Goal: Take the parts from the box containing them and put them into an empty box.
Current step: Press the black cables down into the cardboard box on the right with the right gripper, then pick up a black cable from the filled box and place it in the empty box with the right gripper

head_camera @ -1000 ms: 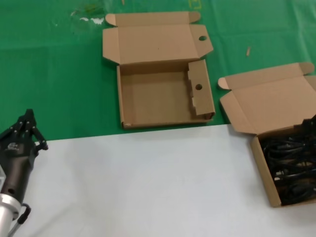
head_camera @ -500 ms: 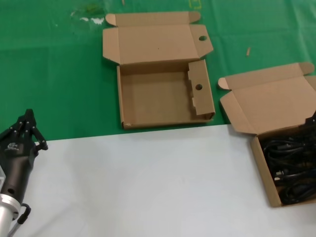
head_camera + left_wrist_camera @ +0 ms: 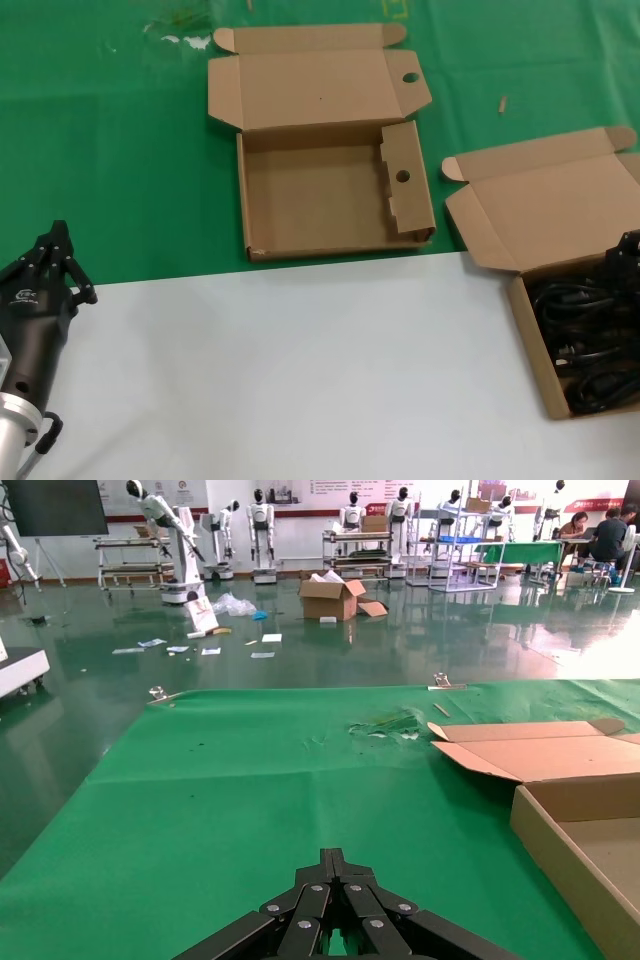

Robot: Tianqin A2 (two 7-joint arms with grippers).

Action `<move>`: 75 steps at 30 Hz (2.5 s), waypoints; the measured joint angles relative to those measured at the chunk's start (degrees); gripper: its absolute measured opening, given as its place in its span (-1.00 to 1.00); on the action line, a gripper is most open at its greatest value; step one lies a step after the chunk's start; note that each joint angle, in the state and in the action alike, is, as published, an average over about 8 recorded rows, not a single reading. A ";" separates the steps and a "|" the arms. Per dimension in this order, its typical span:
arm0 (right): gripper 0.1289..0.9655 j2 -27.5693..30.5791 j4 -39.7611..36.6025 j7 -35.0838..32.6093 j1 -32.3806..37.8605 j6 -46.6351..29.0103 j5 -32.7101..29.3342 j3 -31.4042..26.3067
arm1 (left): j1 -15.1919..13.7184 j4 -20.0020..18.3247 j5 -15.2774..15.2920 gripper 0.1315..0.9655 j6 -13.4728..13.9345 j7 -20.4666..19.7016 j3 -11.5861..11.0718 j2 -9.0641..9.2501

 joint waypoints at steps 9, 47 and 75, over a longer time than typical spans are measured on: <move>0.11 -0.82 -1.56 -0.36 1.49 -0.23 -0.62 -1.17 | 0.00 0.00 0.01 -0.98 0.00 0.00 0.00 0.00; -0.97 -1.52 5.56 13.13 15.26 -11.87 -5.70 -3.88 | 0.00 0.00 0.00 -0.98 0.00 0.00 0.00 0.00; -0.97 -11.13 4.63 17.63 29.05 -16.39 -10.97 -8.08 | 0.00 0.00 0.00 -0.98 0.00 0.00 0.00 0.00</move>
